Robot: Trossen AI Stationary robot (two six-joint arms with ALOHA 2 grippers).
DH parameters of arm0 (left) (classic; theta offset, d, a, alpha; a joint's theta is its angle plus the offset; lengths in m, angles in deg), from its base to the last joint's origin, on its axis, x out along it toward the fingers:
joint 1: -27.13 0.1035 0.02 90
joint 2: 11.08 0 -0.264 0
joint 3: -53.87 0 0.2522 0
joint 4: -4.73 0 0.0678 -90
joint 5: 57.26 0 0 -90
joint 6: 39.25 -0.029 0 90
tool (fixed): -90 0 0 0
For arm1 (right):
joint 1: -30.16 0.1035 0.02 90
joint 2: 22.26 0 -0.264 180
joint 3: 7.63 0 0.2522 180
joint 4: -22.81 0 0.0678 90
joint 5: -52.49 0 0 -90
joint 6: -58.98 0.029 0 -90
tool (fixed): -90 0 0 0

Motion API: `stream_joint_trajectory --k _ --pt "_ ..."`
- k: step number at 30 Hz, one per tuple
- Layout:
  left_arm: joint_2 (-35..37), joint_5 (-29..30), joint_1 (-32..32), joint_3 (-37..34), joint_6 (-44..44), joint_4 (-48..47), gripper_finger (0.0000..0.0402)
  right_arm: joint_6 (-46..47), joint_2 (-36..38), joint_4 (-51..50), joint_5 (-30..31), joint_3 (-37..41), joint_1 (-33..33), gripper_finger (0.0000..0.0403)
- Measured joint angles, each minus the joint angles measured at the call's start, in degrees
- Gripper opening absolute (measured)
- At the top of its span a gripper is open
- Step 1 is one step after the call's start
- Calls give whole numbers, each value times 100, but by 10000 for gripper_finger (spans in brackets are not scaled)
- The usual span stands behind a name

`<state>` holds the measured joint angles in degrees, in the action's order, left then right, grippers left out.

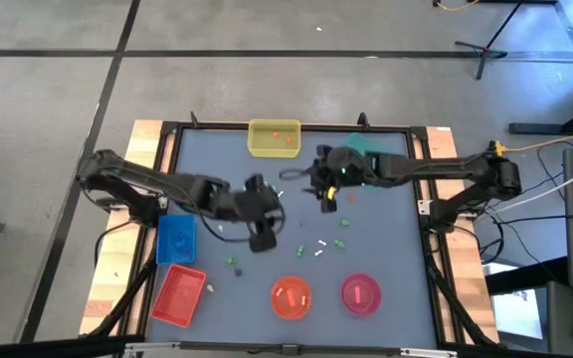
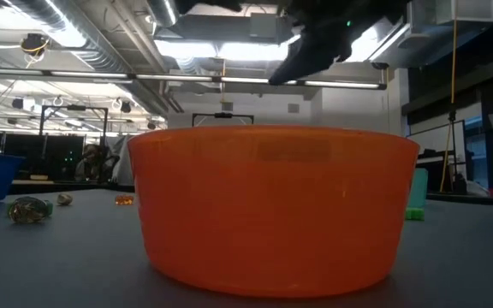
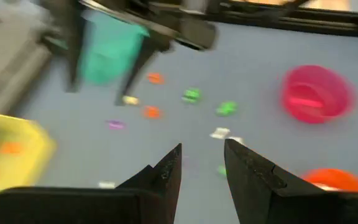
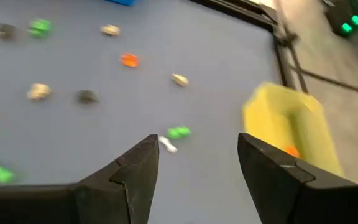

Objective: Sort Halloween decoration
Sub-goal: Put the orange pumpkin toy into the yellow bin

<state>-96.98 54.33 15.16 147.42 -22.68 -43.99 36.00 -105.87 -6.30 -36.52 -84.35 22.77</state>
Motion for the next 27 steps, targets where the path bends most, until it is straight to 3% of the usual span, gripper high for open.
stream_joint_trajectory --k 10,16,22,27 --pt "1014 87 1206 -105 -1433 -836 106 445 -20 -335 -55 0 -796 218" --pt "1683 -982 1903 -991 -1824 -751 106 902 -22 -337 -11 0 -889 218" --pt "2488 -1396 2354 -2290 -1682 86 106 1067 -96 -309 92 0 -878 218" --pt "3025 -1633 2403 -3431 -1525 1429 106 1123 -185 -1043 98 5 -880 218"
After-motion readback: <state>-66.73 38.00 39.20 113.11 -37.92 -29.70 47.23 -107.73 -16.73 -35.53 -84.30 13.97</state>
